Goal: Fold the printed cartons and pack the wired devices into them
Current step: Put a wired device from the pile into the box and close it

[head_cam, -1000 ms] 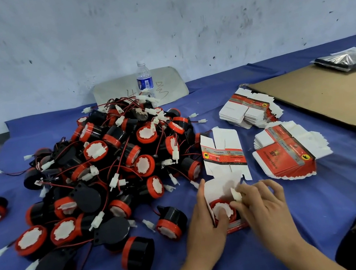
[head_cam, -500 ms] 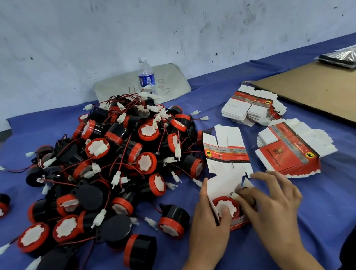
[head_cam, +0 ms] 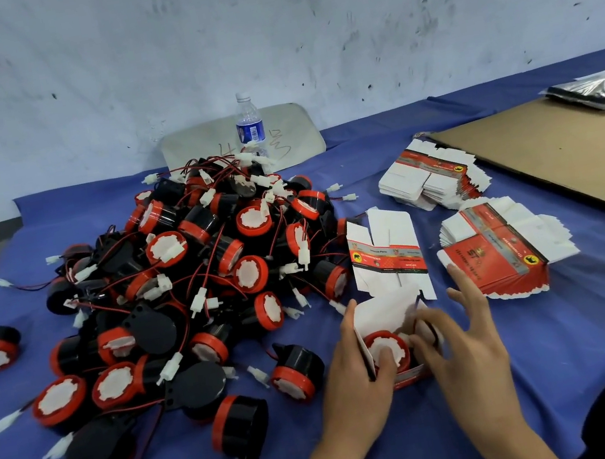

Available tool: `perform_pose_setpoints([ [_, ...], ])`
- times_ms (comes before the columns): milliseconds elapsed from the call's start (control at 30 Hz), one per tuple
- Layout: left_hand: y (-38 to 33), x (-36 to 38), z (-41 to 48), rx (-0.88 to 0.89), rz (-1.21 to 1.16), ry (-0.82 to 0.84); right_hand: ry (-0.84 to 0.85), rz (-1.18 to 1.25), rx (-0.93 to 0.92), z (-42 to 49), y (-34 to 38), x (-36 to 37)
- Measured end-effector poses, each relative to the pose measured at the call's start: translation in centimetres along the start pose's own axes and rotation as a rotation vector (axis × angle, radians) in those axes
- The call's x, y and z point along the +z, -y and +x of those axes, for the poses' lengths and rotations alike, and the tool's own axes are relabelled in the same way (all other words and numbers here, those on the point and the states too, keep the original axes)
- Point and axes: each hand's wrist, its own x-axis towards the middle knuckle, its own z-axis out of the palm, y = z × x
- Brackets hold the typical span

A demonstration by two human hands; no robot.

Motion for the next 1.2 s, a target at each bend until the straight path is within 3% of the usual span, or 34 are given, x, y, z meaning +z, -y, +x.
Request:
perform_pose_setpoints([
  [333, 0.0, -0.1, 0.0, 0.016, -0.001, -0.001, 0.062, -0.081, 0.058, -0.4, 0.3, -0.2],
  [533, 0.0, -0.1, 0.0, 0.026, -0.014, 0.002, 0.274, -0.089, 0.219, -0.7, 0.9, -0.8],
  [733, -0.2, -0.2, -0.1, 0.055, -0.039, -0.013, 0.335, -0.038, 0.283, -0.5, 1.4, -0.6],
  [1000, -0.6, -0.5, -0.9, 0.128, -0.036, -0.09, 0.453, -0.1, 0.376, -0.9, 1.0, -0.6],
  [1200, -0.7, -0.8, -1.0, 0.298, 0.099, -0.124, 0.473, -0.124, 0.355, -0.4, 0.9, -0.5],
])
